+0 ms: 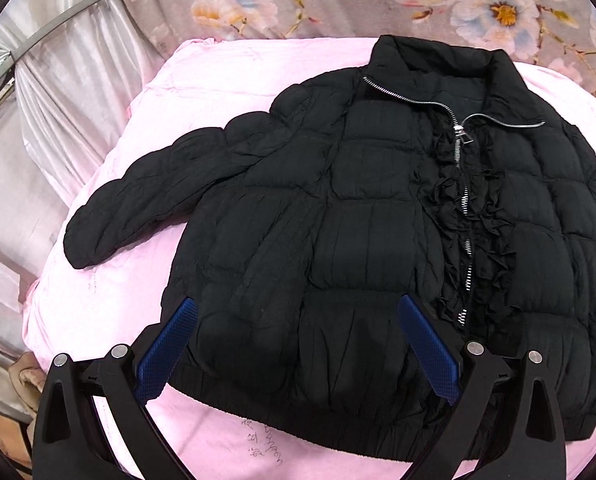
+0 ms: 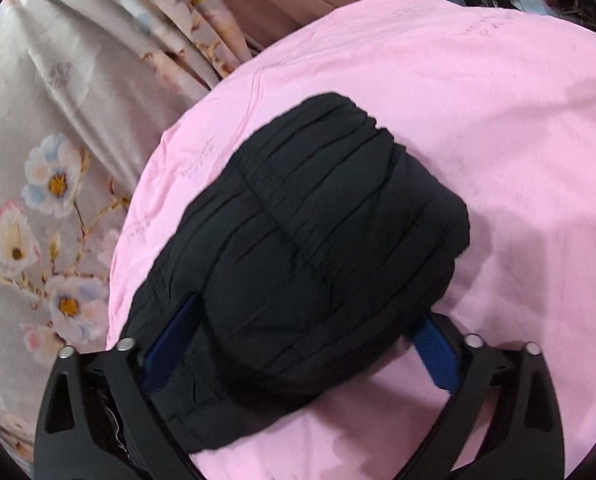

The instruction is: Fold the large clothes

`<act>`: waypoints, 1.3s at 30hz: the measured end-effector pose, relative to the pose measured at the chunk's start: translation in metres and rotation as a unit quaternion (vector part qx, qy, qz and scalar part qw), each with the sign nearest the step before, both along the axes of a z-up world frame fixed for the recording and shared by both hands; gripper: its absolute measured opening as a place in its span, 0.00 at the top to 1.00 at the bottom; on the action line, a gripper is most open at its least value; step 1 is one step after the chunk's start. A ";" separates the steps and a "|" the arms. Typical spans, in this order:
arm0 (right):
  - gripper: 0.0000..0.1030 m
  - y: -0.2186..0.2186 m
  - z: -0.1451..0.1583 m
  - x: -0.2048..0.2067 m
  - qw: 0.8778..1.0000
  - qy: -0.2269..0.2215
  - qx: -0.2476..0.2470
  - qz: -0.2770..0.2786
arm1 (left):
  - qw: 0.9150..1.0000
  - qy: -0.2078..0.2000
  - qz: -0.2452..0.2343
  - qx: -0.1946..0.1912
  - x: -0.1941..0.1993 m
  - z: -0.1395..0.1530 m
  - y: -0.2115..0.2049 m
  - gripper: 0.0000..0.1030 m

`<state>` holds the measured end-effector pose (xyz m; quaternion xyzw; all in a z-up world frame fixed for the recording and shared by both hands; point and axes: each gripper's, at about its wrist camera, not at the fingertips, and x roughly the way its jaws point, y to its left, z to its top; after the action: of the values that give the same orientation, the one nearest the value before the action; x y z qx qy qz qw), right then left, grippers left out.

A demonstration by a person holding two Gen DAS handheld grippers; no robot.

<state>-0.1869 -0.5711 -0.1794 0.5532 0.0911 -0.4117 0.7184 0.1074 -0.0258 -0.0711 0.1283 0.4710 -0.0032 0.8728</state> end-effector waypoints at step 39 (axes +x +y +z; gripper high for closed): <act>0.31 0.401 0.092 0.355 0.759 0.154 -0.306 0.553 | 0.992 0.017 0.042 -0.116 0.033 0.010 0.126 0.07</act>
<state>0.1679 -0.1696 -0.0873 0.0864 0.3603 -0.0284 0.9284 0.1401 0.0997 -0.0612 0.0062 0.4870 -0.0235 0.8731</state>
